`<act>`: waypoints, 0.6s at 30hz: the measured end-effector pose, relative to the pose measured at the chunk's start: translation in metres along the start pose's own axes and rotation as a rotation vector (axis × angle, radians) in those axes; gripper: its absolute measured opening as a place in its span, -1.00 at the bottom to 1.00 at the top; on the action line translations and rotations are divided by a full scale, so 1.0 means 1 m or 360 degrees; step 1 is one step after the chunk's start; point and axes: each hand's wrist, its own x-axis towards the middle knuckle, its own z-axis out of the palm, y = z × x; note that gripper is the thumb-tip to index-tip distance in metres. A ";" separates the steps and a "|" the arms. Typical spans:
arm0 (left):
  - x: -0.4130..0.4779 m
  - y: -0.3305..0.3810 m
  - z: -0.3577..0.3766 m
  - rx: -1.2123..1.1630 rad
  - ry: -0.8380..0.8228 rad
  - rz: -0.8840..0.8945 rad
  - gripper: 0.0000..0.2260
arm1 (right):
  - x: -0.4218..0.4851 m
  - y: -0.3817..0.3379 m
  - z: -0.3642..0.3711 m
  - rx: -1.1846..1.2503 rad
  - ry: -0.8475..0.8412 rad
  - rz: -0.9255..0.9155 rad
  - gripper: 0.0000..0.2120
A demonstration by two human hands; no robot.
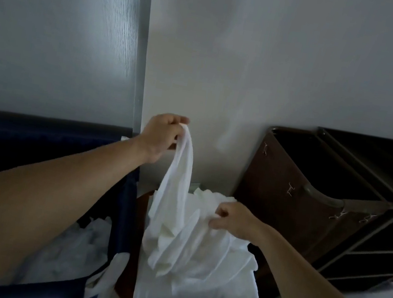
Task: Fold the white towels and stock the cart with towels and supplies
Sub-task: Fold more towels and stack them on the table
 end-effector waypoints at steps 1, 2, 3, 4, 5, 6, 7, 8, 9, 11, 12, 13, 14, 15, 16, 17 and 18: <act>0.006 0.012 0.002 -0.0058 0.0025 0.0030 -0.76 | -0.001 0.004 0.006 -0.0075 -0.0205 0.0052 -0.82; 0.011 0.023 0.005 -0.0080 0.0022 0.0069 -0.75 | 0.002 0.009 0.012 -0.0114 -0.0286 0.0086 -0.86; 0.013 0.031 0.010 -0.0073 -0.0005 0.0103 -0.74 | 0.005 0.011 0.014 -0.0115 -0.0235 0.0079 -0.78; 0.015 0.035 0.016 -0.0035 -0.0046 0.0119 -0.74 | 0.010 0.010 0.012 -0.0061 -0.0077 0.0035 -0.65; 0.014 0.036 0.022 0.0018 -0.0094 0.0115 -0.73 | 0.014 0.004 0.006 0.0011 0.0133 -0.0014 -0.55; 0.014 0.033 0.028 0.0066 -0.0144 0.0101 -0.73 | 0.018 -0.005 -0.004 0.0098 0.0335 -0.0076 -0.47; 0.013 0.027 0.034 0.0094 -0.0197 0.0080 -0.73 | 0.020 -0.017 -0.017 0.0230 0.0488 -0.0159 -0.43; 0.014 0.021 0.040 0.0101 -0.0251 0.0059 -0.73 | 0.023 -0.028 -0.032 0.0392 0.0567 -0.0241 -0.42; 0.014 0.018 0.045 0.0087 -0.0318 0.0048 -0.73 | 0.025 -0.039 -0.046 0.0543 0.0589 -0.0349 -0.42; 0.015 0.017 0.053 0.0124 -0.0427 0.0085 -0.73 | 0.033 -0.052 -0.073 0.0700 0.0543 -0.0581 -0.50; 0.017 0.018 0.055 0.0176 -0.0447 0.0125 -0.72 | 0.037 -0.054 -0.083 0.0708 0.0473 -0.0671 -0.61; 0.018 0.020 0.057 0.0211 -0.0445 0.0162 -0.70 | 0.040 -0.056 -0.092 0.0698 0.0389 -0.0719 -0.74; 0.021 0.021 0.057 0.0209 -0.0434 0.0177 -0.69 | 0.044 -0.057 -0.099 0.0668 0.0328 -0.0725 -0.80; 0.022 0.023 0.057 0.0160 -0.0413 0.0155 -0.70 | 0.047 -0.059 -0.104 0.0620 0.0304 -0.0711 -0.79; 0.024 0.024 0.057 0.0080 -0.0375 0.0107 -0.72 | 0.053 -0.061 -0.110 0.0550 0.0319 -0.0713 -0.74; 0.025 0.025 0.056 -0.0020 -0.0324 0.0055 -0.73 | 0.058 -0.064 -0.117 0.0444 0.0367 -0.0742 -0.70; 0.026 0.024 0.055 -0.0124 -0.0260 0.0017 -0.73 | 0.064 -0.067 -0.123 0.0320 0.0438 -0.0792 -0.67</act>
